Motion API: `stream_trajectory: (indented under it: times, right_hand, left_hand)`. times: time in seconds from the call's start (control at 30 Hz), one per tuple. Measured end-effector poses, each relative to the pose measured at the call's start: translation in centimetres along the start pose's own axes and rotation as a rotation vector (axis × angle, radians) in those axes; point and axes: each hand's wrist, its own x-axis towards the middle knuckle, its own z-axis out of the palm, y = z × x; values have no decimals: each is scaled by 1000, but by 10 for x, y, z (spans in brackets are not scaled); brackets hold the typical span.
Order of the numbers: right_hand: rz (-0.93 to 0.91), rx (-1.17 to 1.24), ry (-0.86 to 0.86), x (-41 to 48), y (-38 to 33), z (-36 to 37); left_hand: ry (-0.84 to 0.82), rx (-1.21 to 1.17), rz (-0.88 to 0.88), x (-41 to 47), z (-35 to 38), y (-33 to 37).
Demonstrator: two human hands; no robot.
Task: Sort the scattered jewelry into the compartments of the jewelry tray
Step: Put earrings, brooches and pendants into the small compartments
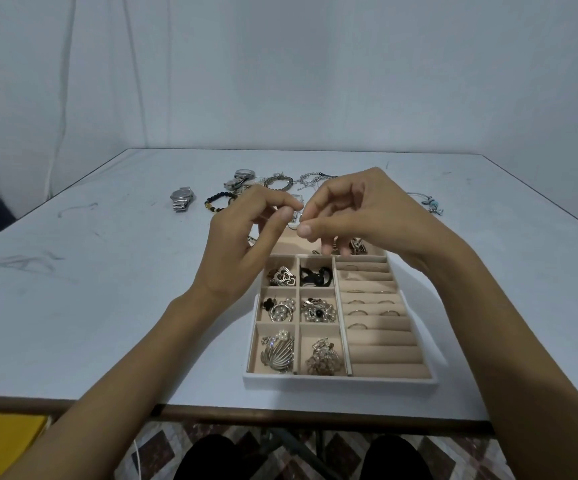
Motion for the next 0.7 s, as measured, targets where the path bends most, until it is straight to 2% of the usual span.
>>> stream_trajectory:
  times: [0.2,0.33,0.47,0.6,0.7]
  right_hand:
    - [41,-27,-14,-6,4,-14]
    - [133,-66,65,-21,21,-32]
    - [214,-149,158,-40,41,-42]
    - [162,-56,278,-59,50,-39]
    - [149,38,379,-76,54,-30]
  left_hand:
    - [15,0,12,1,-1,4]
    - [-24,-17,59,0,2,12]
    - [-169,-101,98,-2,10,29]
    - [-355,-170,72,-6,20,44]
    - [-473,-134,39,-7,26,48]
